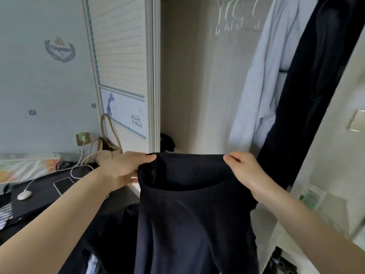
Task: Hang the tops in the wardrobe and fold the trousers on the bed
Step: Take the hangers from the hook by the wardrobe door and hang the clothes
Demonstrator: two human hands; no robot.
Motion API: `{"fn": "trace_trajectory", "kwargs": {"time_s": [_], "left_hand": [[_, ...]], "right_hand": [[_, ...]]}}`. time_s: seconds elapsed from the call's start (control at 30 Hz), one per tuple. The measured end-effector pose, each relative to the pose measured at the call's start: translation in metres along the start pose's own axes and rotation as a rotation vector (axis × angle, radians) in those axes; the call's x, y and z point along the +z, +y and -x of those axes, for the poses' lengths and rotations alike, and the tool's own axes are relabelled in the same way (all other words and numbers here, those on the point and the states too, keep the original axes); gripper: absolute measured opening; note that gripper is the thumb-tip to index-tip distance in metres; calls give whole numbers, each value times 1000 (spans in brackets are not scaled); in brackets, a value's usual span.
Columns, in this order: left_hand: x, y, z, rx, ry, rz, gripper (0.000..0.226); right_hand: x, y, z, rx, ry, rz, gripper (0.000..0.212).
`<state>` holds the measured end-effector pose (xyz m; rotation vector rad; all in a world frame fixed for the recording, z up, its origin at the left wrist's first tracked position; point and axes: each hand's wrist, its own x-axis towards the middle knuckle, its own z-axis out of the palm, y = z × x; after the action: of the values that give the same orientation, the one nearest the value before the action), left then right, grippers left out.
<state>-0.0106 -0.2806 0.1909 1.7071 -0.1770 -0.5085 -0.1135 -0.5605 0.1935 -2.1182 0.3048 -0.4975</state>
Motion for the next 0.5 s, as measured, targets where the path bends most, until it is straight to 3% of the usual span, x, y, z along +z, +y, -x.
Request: {"fn": "trace_trajectory", "kwargs": {"time_s": [0.1,0.17,0.33,0.5], "left_hand": [[-4,16,-31,23,3,208,31],[-13,27,-54,-36,-76,276,28],[-39,62,-101,-63,-271,181,22],[-48,106,-142,61,-469,31,26]], "right_hand": [[7,-4,-13,1,-3,51,39],[15,-10,-24,11,19,89,38],[26,-23,-47,25,37,289,24],[37,-37,-69,48,39,528,36]]}}
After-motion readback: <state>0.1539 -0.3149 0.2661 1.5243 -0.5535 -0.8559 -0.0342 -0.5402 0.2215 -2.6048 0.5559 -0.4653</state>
